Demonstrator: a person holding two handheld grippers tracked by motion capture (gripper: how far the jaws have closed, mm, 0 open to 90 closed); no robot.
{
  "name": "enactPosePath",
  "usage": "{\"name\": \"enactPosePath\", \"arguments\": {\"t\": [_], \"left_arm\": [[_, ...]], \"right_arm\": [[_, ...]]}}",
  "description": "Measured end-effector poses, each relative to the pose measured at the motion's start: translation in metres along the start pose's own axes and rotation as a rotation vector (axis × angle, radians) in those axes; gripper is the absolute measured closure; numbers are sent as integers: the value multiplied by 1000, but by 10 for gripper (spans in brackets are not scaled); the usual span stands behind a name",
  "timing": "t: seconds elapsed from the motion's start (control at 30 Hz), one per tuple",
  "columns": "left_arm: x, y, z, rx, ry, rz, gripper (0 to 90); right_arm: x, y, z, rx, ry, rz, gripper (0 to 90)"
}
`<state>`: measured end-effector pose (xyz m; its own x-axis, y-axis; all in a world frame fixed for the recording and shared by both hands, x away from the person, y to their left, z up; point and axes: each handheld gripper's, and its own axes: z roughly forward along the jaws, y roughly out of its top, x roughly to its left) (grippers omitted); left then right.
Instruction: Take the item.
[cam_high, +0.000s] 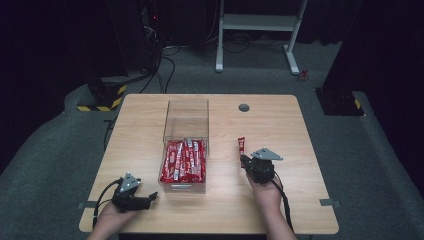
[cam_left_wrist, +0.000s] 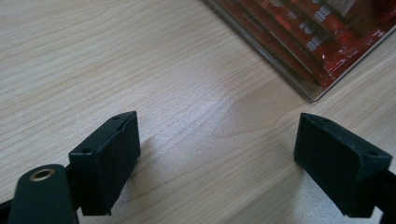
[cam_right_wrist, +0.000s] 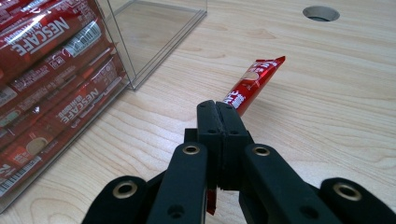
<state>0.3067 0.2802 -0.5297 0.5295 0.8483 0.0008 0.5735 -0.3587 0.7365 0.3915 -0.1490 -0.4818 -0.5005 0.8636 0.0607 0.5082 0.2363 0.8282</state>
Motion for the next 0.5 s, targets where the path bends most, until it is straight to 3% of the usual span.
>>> {"name": "enactPosePath", "arguments": {"t": [0.5], "left_arm": [[0, 0, 0, 0, 0, 0, 150]], "right_arm": [[1, -10, 17, 51, -2, 3, 900]]}}
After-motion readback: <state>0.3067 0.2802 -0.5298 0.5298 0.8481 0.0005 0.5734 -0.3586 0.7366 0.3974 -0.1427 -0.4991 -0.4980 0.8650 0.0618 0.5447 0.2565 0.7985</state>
